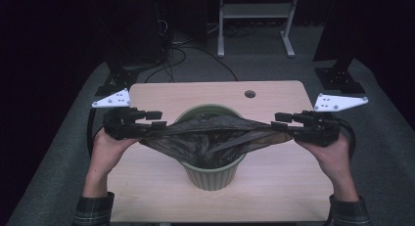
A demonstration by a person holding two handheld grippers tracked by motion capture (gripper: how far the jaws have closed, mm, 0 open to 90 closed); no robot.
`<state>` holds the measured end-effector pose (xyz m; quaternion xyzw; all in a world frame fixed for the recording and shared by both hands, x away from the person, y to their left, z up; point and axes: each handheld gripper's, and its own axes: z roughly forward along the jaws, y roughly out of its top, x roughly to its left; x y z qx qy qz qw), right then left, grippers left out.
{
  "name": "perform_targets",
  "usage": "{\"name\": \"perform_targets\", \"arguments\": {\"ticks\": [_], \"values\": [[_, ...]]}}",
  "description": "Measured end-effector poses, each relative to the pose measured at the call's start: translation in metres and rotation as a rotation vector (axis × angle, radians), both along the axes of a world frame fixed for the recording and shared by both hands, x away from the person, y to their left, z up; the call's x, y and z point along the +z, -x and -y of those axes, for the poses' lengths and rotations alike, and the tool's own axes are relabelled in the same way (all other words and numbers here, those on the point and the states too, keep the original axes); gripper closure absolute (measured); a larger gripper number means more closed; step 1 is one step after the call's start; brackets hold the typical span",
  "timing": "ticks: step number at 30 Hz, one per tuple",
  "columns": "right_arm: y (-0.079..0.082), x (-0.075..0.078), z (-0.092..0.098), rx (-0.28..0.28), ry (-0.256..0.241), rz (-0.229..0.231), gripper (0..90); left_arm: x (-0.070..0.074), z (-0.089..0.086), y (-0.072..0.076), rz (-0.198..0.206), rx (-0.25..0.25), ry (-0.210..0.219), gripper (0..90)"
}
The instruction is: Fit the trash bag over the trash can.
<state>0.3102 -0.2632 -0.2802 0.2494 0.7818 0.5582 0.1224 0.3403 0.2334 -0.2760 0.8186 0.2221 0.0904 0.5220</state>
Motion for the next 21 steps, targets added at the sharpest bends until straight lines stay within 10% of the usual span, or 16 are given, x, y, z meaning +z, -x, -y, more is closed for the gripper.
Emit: {"name": "perform_targets", "arguments": {"ticks": [8, 21], "values": [[-0.013, -0.004, -0.037, 0.058, 0.071, -0.016, 66.3, -0.005, 0.006, 0.000, -0.010, -0.018, -0.004, 54.6], [-0.017, -0.010, -0.047, 0.088, 0.084, -0.045, 89.8, -0.005, 0.003, 0.001, -0.013, -0.020, 0.004, 55.8]]}}
